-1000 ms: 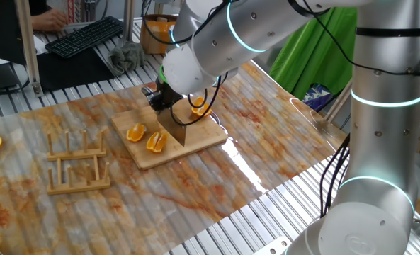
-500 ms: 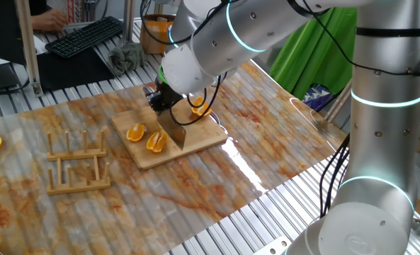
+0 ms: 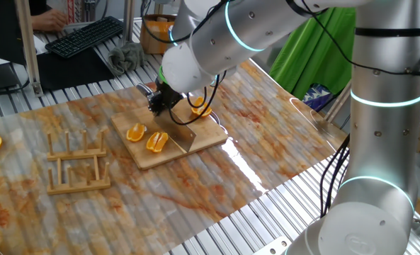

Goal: Chop the orange

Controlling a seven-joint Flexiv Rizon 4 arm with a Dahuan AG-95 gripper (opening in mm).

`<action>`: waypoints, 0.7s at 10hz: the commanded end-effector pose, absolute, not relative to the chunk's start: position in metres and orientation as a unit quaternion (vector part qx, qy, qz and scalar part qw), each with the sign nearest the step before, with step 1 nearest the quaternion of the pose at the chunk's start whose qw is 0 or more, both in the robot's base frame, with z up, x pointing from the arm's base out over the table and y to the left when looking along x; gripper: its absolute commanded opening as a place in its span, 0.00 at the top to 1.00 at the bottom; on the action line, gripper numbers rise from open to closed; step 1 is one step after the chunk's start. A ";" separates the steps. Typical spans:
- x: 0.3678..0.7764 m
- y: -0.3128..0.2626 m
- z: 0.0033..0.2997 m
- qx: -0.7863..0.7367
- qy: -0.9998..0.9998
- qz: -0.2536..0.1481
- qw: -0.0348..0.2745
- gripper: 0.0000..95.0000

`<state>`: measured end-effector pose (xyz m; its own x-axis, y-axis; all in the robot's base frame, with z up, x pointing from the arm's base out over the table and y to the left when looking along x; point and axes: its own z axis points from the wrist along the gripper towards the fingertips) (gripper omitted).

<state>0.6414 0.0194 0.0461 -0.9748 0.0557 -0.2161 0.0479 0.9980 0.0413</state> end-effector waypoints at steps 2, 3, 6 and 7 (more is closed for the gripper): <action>0.642 0.021 0.043 0.025 0.994 0.021 0.101 0.80; 0.642 0.021 0.043 0.020 0.995 0.021 0.098 0.80; 0.642 0.021 0.043 0.011 0.997 0.021 0.080 1.00; 0.642 0.021 0.043 0.009 0.997 0.021 0.075 1.00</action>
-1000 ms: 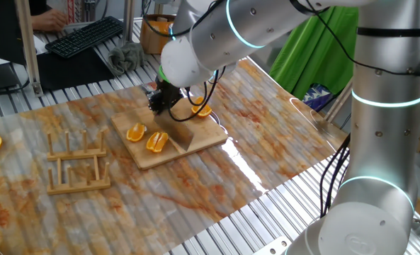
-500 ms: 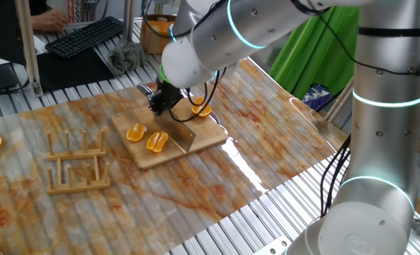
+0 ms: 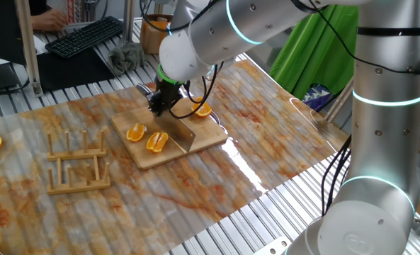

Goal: Chop the orange

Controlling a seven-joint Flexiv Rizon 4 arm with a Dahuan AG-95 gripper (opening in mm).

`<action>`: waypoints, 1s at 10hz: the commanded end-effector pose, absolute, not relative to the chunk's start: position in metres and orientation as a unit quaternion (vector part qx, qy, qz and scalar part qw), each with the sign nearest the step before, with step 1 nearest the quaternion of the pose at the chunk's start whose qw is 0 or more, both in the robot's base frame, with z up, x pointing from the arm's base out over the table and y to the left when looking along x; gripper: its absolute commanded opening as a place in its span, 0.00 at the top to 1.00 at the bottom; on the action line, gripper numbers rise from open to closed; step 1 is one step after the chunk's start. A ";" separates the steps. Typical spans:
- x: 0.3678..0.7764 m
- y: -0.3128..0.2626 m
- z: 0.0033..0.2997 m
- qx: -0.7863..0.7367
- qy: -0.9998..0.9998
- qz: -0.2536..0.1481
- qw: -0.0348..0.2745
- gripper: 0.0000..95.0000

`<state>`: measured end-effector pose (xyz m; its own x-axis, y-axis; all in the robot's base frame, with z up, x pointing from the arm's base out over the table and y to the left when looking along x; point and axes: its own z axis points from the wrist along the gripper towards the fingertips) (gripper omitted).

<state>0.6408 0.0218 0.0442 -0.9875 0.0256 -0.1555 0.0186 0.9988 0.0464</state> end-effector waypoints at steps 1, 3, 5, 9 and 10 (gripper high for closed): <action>0.642 0.021 0.042 0.009 0.997 0.027 0.072 1.00; 0.641 0.021 0.042 0.010 0.997 0.027 0.072 1.00; 0.641 0.021 0.042 0.012 0.997 0.026 0.071 1.00; 0.640 0.022 0.042 0.016 0.997 0.026 0.070 0.80; 0.640 0.022 0.042 0.016 0.997 0.025 0.070 0.80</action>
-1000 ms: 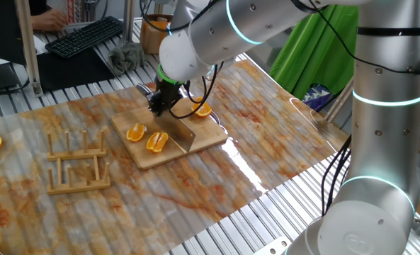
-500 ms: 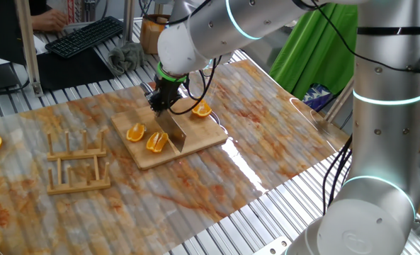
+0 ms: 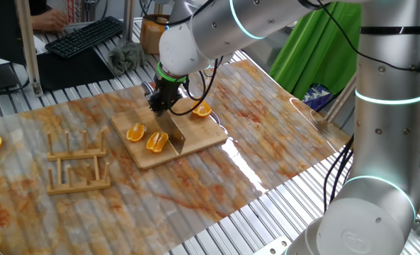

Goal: Chop the orange

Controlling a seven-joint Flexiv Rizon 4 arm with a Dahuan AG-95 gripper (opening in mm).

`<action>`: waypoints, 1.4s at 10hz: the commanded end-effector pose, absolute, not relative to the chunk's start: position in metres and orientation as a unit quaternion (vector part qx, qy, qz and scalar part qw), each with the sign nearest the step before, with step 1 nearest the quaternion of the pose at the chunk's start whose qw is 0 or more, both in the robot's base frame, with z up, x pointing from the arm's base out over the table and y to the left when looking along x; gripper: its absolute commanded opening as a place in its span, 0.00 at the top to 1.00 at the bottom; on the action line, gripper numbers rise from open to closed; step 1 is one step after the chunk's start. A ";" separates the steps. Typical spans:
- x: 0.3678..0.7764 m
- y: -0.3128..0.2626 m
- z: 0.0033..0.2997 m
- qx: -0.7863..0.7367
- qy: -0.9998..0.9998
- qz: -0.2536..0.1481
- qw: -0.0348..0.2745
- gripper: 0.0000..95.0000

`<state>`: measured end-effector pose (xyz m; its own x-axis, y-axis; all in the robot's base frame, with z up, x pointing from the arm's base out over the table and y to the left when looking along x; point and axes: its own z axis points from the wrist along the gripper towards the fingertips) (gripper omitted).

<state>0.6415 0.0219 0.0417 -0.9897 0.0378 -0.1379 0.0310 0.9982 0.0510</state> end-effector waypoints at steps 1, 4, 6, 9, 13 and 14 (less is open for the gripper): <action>0.640 0.022 0.042 0.017 0.997 0.025 0.070 0.80; 0.640 0.022 0.042 0.015 0.998 0.025 0.061 0.80; 0.640 0.022 0.042 0.013 0.998 0.026 0.055 0.80; 0.640 0.022 0.042 0.003 0.998 0.025 0.051 1.00; 0.641 0.023 0.042 0.000 0.999 0.026 0.042 1.00; 0.641 0.023 0.042 -0.001 0.999 0.025 0.040 1.00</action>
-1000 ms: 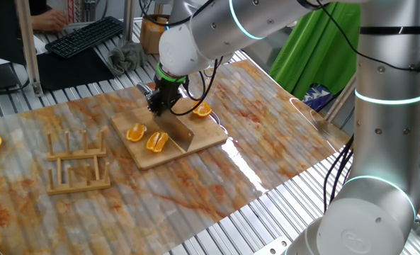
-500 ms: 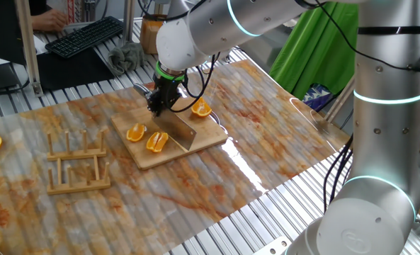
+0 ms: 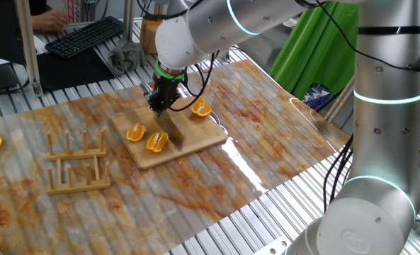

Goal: Chop the orange

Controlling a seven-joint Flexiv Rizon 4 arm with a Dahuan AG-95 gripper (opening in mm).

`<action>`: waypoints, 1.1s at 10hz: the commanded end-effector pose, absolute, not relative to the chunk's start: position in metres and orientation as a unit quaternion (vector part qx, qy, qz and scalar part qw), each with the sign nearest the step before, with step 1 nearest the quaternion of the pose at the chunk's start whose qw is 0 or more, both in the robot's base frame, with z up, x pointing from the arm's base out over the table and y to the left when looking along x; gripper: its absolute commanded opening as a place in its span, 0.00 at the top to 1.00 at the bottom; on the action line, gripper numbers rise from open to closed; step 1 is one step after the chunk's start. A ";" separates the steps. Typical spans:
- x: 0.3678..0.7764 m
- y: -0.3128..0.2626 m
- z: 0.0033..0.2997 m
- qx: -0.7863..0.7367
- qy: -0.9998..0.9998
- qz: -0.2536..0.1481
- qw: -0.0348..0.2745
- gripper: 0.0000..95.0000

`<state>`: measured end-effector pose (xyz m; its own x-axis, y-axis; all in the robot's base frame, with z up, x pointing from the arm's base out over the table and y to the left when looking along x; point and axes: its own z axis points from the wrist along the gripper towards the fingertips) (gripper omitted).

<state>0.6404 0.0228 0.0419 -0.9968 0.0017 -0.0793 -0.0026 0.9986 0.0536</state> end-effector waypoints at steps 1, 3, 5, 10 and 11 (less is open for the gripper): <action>0.641 0.023 0.042 -0.002 0.999 0.025 0.038 1.00; 0.641 0.023 0.042 -0.006 0.999 0.024 0.036 1.00; 0.641 0.023 0.042 -0.002 0.999 0.022 0.034 1.00; 0.638 0.029 0.050 0.011 1.000 0.009 0.028 1.00; 0.638 0.031 0.053 0.016 1.000 0.009 0.024 1.00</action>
